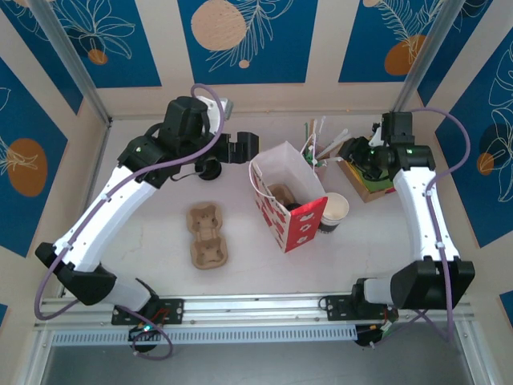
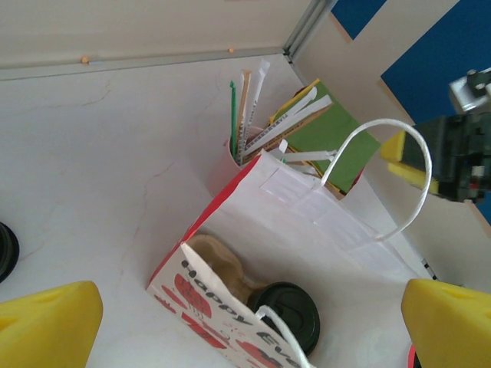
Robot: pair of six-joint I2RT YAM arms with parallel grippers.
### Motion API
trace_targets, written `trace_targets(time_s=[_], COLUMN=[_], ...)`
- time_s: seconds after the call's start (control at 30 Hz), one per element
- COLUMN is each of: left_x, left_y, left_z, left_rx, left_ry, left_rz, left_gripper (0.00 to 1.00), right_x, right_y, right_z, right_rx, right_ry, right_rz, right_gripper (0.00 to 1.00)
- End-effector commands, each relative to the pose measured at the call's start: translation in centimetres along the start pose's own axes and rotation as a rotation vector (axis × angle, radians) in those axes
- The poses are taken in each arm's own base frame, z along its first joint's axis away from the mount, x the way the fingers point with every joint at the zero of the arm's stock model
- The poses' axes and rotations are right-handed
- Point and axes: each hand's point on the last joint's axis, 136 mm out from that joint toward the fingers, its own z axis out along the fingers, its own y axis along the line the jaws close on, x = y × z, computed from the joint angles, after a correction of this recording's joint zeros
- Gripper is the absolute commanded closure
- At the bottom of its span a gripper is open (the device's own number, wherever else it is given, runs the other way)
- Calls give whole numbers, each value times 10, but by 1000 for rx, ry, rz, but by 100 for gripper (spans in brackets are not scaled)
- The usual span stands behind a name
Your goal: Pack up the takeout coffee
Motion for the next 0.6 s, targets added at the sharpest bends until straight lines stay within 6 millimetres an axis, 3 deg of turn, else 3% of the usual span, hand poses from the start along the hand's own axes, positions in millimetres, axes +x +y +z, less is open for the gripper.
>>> trace_targets(time_s=[0.0,0.37,0.57], left_x=[-3,-6,-8], left_y=[-5,0,5], left_z=[-4,-5,-6], left_rx=[20,-24,-53], left_ry=[10,25,20], left_rz=[19,27,43], left_gripper=[0,0,0], right_x=[-9,-19,-18], right_y=[-4,-21,-25], right_z=[13,53,63], right_rx=[10,34,32], right_ry=[-12,35,63], right_rz=[7,23,35], right_gripper=[47,55,60])
